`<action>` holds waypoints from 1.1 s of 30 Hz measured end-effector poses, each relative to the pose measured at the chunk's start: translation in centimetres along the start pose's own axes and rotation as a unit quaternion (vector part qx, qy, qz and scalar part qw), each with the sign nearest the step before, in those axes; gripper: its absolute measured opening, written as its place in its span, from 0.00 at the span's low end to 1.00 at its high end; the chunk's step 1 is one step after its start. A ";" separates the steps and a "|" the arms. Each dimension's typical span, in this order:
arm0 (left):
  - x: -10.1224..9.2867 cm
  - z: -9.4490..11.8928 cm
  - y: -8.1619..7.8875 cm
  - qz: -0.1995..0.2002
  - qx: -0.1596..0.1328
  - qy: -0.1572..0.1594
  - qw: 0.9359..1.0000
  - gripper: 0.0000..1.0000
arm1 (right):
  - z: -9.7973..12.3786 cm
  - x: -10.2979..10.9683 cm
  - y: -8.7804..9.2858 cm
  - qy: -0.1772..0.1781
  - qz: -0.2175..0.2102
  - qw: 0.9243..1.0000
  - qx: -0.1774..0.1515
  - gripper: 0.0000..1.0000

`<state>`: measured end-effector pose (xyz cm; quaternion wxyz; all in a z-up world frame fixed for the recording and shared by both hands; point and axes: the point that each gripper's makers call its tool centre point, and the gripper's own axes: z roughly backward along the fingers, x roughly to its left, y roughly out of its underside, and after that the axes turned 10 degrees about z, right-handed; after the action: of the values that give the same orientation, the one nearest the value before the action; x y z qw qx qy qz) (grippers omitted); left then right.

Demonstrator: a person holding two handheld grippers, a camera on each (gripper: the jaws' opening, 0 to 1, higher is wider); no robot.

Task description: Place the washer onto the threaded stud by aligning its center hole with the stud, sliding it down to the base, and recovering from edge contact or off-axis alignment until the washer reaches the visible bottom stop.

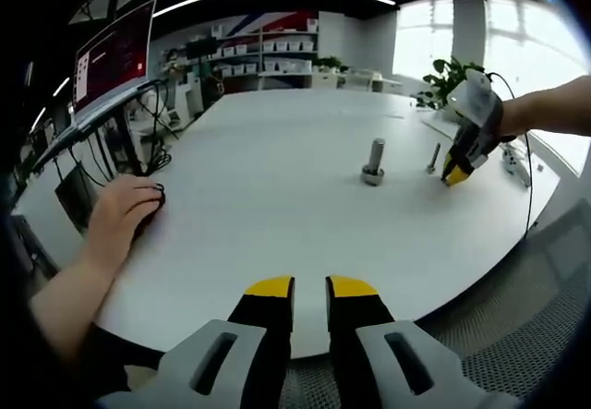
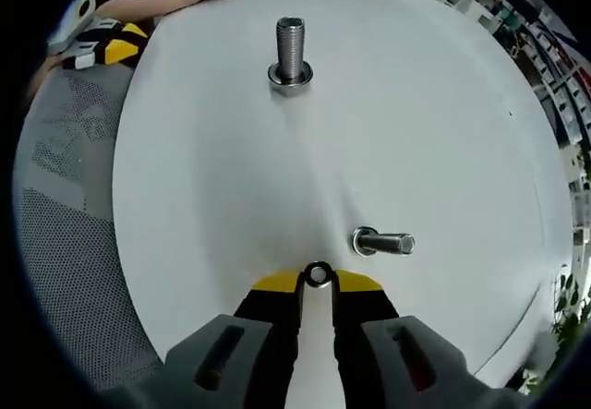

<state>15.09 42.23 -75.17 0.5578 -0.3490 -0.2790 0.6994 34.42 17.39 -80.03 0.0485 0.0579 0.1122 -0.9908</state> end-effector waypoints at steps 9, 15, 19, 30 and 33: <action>0.0 0.0 0.1 -0.002 0.004 -0.001 1.000 0.11 | 0.1 0.0 0.1 0.031 0.004 0.999 -0.009 0.15; 0.1 -0.1 0.2 -0.003 0.004 0.000 1.000 0.11 | 0.2 0.1 0.1 0.064 0.016 0.998 -0.011 0.15; 0.0 0.0 0.2 -0.004 0.003 0.002 1.000 0.11 | 0.3 0.0 0.1 0.080 0.011 0.997 -0.019 0.14; -0.1 0.0 0.2 -0.007 0.005 0.002 1.000 0.11 | 1.6 0.3 -0.3 0.092 -0.033 0.994 -0.058 0.14; 0.0 -0.1 0.3 -0.008 0.006 0.002 1.000 0.11 | 2.7 0.3 -0.6 0.096 -0.035 0.992 -0.074 0.14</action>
<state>14.96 42.17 -75.43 0.5660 -0.3453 -0.2764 0.6957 33.73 17.29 -77.34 0.0074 0.1447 0.1915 -0.9707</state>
